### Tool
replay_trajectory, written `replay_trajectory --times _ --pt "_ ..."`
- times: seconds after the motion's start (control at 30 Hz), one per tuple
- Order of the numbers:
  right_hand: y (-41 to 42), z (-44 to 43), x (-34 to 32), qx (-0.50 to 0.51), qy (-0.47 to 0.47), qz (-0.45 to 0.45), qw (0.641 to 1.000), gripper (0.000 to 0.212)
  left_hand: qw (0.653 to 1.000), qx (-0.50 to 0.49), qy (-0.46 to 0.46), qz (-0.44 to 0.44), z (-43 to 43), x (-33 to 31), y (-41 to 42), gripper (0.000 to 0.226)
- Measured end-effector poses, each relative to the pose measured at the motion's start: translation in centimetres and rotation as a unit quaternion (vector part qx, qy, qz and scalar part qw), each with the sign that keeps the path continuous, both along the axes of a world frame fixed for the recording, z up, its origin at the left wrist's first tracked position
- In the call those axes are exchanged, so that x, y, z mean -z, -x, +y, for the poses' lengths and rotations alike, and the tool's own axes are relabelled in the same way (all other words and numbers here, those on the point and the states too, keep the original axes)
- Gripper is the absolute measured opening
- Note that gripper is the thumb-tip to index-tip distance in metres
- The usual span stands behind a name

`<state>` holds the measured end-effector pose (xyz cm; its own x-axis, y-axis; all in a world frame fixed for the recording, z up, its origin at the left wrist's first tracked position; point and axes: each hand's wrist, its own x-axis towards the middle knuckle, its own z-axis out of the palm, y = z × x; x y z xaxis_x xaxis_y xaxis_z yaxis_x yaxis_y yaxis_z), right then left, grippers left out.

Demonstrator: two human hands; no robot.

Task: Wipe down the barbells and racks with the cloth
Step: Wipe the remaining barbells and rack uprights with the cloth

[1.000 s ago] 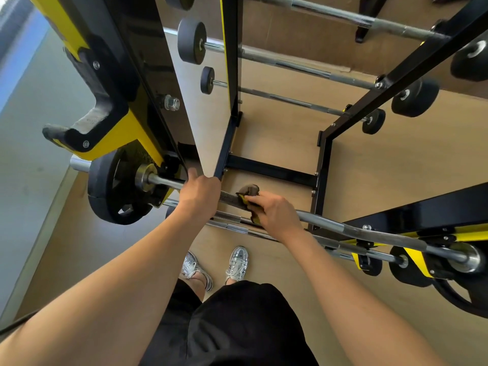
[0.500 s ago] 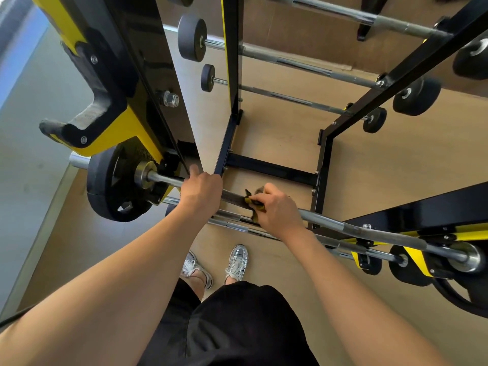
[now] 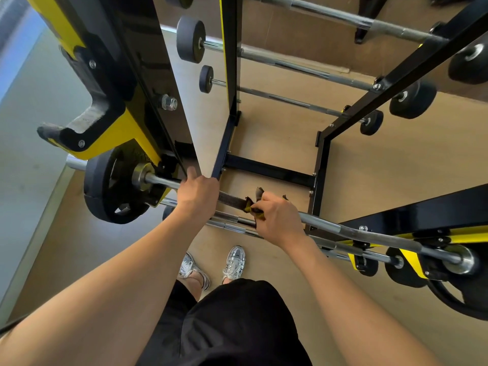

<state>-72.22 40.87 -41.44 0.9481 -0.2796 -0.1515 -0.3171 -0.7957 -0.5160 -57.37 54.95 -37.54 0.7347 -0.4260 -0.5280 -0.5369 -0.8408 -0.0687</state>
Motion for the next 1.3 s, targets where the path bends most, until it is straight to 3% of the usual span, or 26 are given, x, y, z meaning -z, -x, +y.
replay_trajectory --times 0.1,0.3,0.43,0.57,0.67,0.73,0.8,0.87,0.9,0.97,1.0,1.1,1.17,1.3 --pt "-0.5 0.1 0.7 0.074 -0.023 -0.03 0.997 0.014 1.0 0.001 -0.006 -0.005 -0.1 0.0 0.3 0.038" --pt "0.5 -0.7 0.3 -0.068 -0.017 -0.003 0.998 0.012 0.999 0.015 -0.023 -0.016 -0.4 -0.5 0.6 0.038" --pt "-0.7 0.3 1.2 0.078 -0.051 -0.053 0.994 0.013 0.999 0.028 -0.037 -0.026 -0.6 -0.9 0.9 0.04" --pt "0.7 -0.4 1.3 -0.024 -0.011 -0.022 0.999 0.015 0.999 0.027 -0.032 -0.023 -0.3 -0.8 0.9 0.039" --pt "0.9 -2.7 -0.5 -0.109 0.013 0.068 0.992 0.015 0.999 0.024 -0.025 -0.025 -0.1 -0.7 1.0 0.038" --pt "0.6 -3.8 -1.3 0.017 -0.069 0.051 0.996 0.019 0.999 0.024 -0.02 -0.025 0.0 -0.7 1.0 0.036" --pt "0.3 -5.0 -2.0 0.198 -0.239 0.018 0.951 0.023 0.999 0.021 -0.012 -0.024 0.1 -0.6 1.0 0.033" --pt "0.1 -6.0 -2.9 0.196 -0.352 0.073 0.912 0.018 0.999 0.018 -0.006 -0.026 0.1 -0.5 1.1 0.032" --pt "-0.1 -6.1 -3.3 0.146 -0.367 0.135 0.909 0.029 1.0 0.016 -0.005 -0.027 0.1 -0.5 1.1 0.032" --pt "-0.3 -5.2 -3.5 0.077 -0.325 0.225 0.915 0.058 1.0 0.014 -0.004 -0.026 0.1 -0.5 1.1 0.032" --pt "-0.6 -4.6 -3.2 0.088 -0.282 0.211 0.932 0.062 1.0 0.015 -0.004 -0.027 0.1 -0.5 1.1 0.033" --pt "-1.3 -2.5 -1.4 0.166 -0.155 0.056 0.972 0.04 1.0 0.007 -0.002 -0.025 0.1 -0.3 1.1 0.035" --pt "-1.3 -0.5 -0.1 0.147 -0.074 0.02 0.986 0.016 1.0 0.002 -0.001 -0.025 0.1 -0.3 1.1 0.035" --pt "-0.4 2.5 2.4 0.079 0.144 0.035 0.986 0.041 1.0 0.008 -0.006 -0.024 0.0 -0.5 1.1 0.036"
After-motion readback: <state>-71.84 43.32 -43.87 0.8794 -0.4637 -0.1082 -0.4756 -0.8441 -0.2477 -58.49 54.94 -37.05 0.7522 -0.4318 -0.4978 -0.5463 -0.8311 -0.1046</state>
